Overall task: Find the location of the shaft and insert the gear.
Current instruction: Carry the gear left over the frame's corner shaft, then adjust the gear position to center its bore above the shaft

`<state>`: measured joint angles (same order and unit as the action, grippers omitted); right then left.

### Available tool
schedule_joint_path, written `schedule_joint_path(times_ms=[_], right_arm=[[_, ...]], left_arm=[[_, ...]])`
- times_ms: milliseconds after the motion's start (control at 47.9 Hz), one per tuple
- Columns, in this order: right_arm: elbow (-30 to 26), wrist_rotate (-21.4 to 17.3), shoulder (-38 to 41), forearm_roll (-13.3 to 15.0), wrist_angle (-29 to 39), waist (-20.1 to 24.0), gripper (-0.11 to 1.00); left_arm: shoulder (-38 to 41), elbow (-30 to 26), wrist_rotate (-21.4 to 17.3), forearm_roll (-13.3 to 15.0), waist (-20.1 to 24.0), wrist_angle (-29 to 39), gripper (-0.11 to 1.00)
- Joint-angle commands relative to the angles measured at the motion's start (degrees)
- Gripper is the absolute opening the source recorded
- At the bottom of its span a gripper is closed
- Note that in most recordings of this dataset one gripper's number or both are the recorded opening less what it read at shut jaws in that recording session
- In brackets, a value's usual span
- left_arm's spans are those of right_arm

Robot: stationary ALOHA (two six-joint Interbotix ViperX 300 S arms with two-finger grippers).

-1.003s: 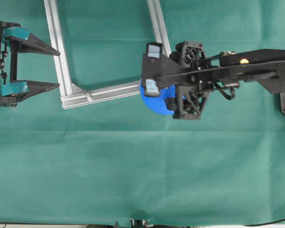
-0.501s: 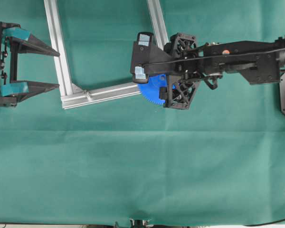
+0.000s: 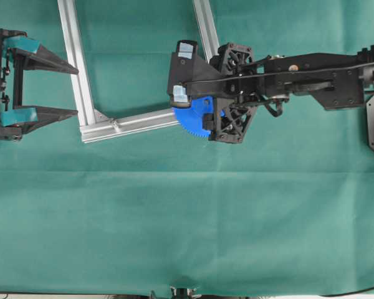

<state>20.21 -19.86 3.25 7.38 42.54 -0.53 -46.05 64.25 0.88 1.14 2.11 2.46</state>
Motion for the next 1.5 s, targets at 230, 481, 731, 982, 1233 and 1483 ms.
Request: schedule_joint_path(times_ms=[230, 481, 731, 982, 1233, 1483], right_arm=[[-4.13, 0.00, 2.11, -0.18, -1.58, 0.88, 0.69], [-5.98, 0.18, 3.25, -0.09, -1.85, 1.32, 0.69], [-6.86, 0.53, 3.78, 0.79, -2.20, 0.79, 0.69], [-6.59, 0.53, 3.78, 1.85, -2.46, -1.14, 0.69], [-5.71, 0.44, 3.69, 2.99, -2.37, -2.29, 0.69], [-3.25, 0.09, 2.46, 2.99, -2.11, -2.46, 0.69]], left_arm=[[0.18, -1.49, 0.09, 0.09, 0.09, -0.18, 0.97], [0.18, -1.49, 0.09, 0.09, 0.00, -0.18, 0.97], [0.18, -1.41, 0.09, 0.09, 0.00, 0.00, 0.97], [0.09, -1.41, 0.18, 0.09, -0.09, 0.97, 0.97], [-0.26, -1.32, 0.26, 0.09, -0.88, 1.05, 0.97], [-0.26, -1.32, 1.14, 0.09, -1.05, 1.05, 0.97]])
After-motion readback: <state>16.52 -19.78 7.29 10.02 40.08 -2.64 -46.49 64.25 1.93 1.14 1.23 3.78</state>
